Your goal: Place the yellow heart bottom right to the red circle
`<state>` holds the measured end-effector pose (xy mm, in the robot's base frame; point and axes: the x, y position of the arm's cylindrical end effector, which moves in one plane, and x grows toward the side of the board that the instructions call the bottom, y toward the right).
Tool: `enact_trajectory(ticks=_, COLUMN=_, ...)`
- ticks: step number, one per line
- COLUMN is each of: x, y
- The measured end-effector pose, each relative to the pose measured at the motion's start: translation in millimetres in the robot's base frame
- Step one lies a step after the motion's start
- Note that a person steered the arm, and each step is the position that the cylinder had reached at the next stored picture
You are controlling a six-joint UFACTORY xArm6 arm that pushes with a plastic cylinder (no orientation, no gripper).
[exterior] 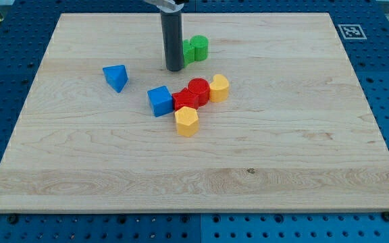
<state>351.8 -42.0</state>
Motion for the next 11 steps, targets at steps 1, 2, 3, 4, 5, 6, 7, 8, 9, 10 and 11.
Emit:
enact_trajectory(ticks=1, x=-7.9, y=9.5)
enact_trajectory(ticks=2, x=-8.0, y=23.9)
enact_trajectory(ticks=3, x=4.3, y=46.3)
enact_trajectory(ticks=4, x=33.7, y=52.8)
enact_trajectory(ticks=5, x=63.3, y=59.7)
enact_trajectory(ticks=6, x=81.9, y=98.3)
enact_trajectory(ticks=7, x=96.8, y=137.7)
enact_trajectory(ticks=8, x=122.3, y=163.7)
enact_trajectory(ticks=9, x=158.1, y=139.2)
enact_trajectory(ticks=10, x=193.9, y=87.6)
enact_trajectory(ticks=11, x=204.5, y=25.1)
